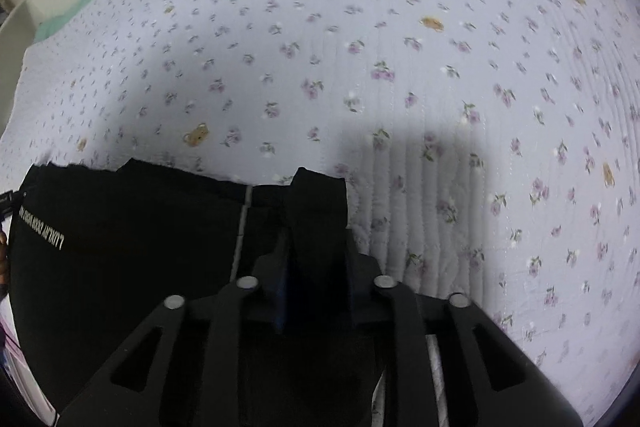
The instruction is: Fold large clothes
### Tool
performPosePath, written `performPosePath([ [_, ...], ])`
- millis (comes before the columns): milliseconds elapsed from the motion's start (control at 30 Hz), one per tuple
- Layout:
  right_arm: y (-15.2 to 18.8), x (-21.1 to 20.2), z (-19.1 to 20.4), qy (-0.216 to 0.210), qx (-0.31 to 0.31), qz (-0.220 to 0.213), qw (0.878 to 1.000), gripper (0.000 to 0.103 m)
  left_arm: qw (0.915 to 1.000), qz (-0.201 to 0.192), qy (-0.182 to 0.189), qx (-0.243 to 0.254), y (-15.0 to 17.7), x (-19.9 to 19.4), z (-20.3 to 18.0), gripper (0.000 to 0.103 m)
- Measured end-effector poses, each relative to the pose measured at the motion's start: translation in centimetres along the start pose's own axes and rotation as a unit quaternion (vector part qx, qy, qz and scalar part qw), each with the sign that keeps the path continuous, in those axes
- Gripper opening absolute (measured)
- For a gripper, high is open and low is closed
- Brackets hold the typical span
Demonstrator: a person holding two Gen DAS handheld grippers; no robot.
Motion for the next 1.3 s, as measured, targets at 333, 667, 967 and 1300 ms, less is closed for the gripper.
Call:
performPosePath([
  [333,-0.4,-12.9,1.9,-0.035,0.027,-0.091,0.995,0.066,0.9978,-0.05,-0.001,0.043,-0.6,-11.6,-2.2,0.053],
  [667,9.4,-13.9,15.0,-0.072,-0.081,-0.053,0.993,0.079,0.9866,-0.003,0.094,0.133,12.1,-12.6,-14.2,0.059],
  [967,13.7,-7.8,15.8,-0.006,-0.116,-0.028,0.993,0.064,0.9819,0.033,0.053,0.179,19.9,-4.8,-16.0,0.059],
  [1300,11.0,-8.4,14.2,-0.049,-0.073,0.001,0.996,0.068,0.9839,0.053,0.066,0.157,18.7,-5.9,-16.5,0.06],
])
Point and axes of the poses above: each gripper's, at about its wrist camera, not at the fingertips, and x roughly the way its jaws point, z to its left, y to its underside, the point moved 7 cm from there along x, roughly the way its jaws point, and after that the axes turned 9 degrees about -z, right-handed, at the moved point
